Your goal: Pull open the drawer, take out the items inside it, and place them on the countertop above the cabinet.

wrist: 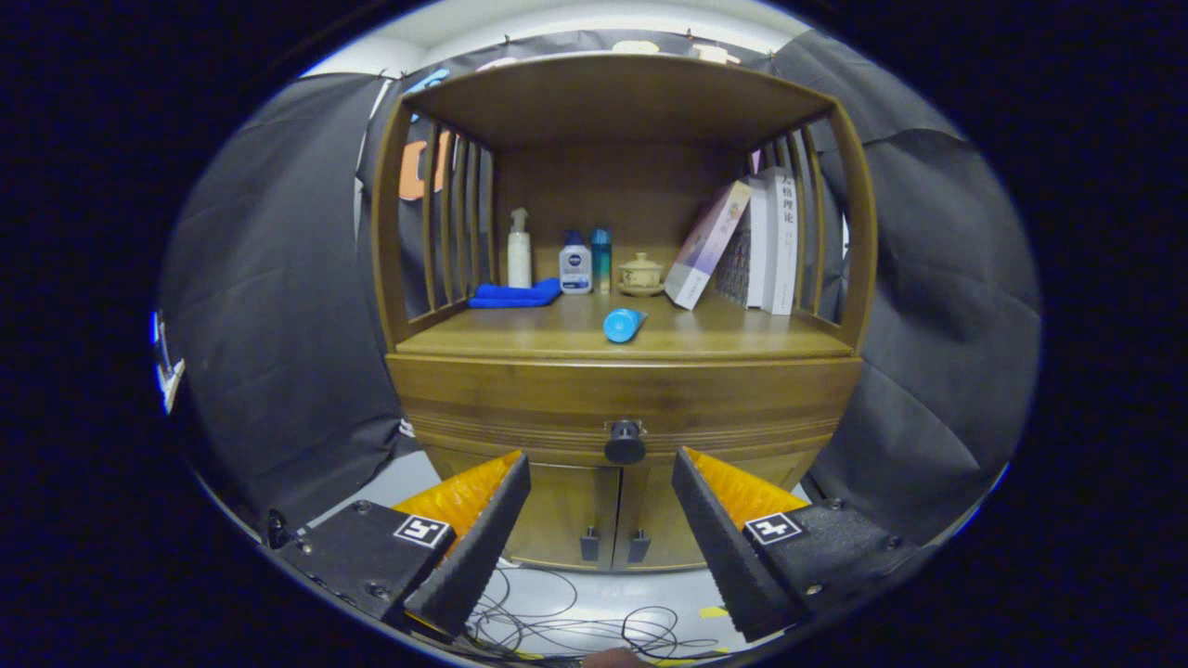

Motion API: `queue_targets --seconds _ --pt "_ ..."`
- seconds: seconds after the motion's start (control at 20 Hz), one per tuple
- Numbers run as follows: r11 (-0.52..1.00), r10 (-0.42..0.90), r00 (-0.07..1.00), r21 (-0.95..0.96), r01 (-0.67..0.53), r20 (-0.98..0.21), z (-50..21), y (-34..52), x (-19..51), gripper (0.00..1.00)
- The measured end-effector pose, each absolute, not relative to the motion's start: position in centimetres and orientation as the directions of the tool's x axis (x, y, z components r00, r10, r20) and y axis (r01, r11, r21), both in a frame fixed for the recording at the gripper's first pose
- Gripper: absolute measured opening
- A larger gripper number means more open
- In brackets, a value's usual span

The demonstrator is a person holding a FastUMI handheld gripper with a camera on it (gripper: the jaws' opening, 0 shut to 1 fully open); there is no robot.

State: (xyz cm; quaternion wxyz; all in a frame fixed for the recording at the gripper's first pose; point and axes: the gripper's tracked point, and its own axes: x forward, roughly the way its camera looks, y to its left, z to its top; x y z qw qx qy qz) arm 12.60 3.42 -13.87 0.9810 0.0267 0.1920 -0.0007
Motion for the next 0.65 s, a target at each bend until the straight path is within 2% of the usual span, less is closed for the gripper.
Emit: queue_targets --seconds 0.25,0.65 --pt "0.997 0.027 0.954 0.073 -0.005 -0.298 -12.6 3.4 6.5 1.0" --pt "0.996 0.028 0.986 0.087 -0.014 -0.166 -9.3 3.3 1.5 1.0"
